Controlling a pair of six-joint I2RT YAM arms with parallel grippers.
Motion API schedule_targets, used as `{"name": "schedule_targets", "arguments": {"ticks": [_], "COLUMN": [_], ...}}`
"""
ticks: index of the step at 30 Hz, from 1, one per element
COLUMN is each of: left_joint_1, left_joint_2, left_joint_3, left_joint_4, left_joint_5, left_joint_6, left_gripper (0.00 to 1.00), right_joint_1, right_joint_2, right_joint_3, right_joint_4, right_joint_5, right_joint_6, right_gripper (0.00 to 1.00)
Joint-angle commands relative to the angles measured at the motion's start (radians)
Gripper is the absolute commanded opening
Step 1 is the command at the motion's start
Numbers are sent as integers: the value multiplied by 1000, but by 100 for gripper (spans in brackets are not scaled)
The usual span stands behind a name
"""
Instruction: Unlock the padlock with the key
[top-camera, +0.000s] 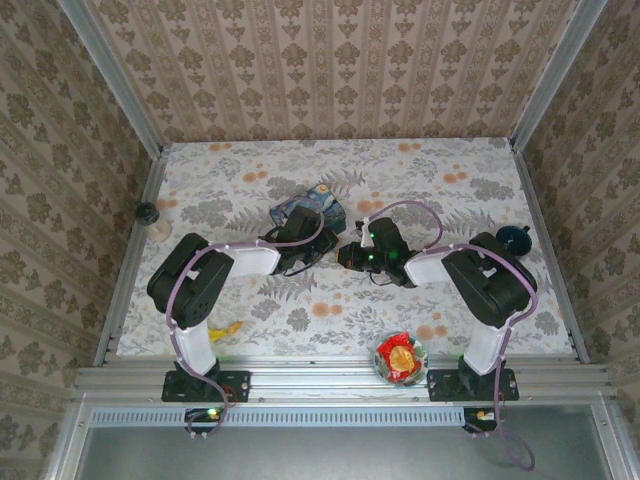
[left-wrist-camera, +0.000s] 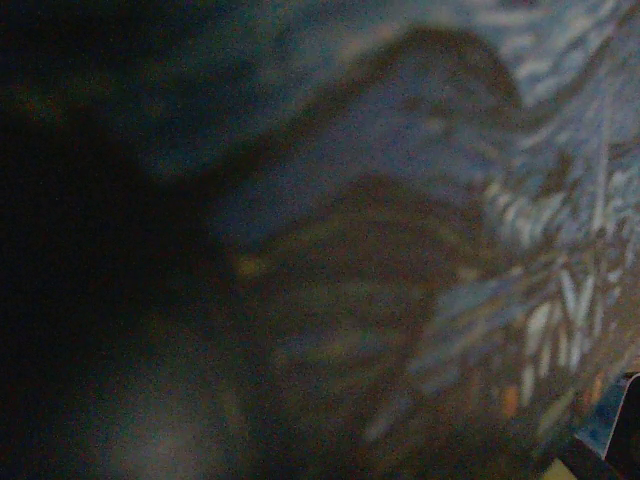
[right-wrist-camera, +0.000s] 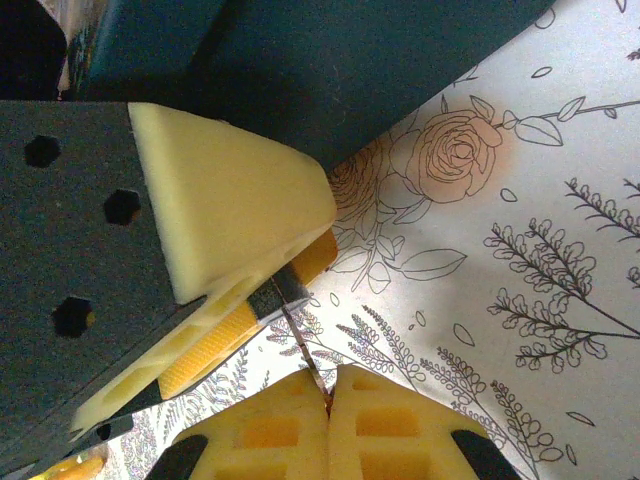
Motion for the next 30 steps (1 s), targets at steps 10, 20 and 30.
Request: {"name": "schedule_targets", "arguments": {"ticks": [10, 20, 30], "left_joint_1": [-30, -27, -30], "left_joint_2": [-22, -35, -37], "left_joint_3": [-21, -19, -18], "left_joint_4": [-52, -62, -56], "left_joint_5": [139, 128, 136], "left_joint_6": [-28, -12, -4], "left_gripper": [8, 8, 8], "right_joint_1": [-19, -19, -30], "right_joint_2": [10, -16, -2], "right_joint_3": [71, 73, 124], "right_joint_4": [128, 22, 14], "right_joint_5": [42, 91, 41], "right_joint_6": [17, -32, -27], "right_gripper": [0, 0, 0]}}
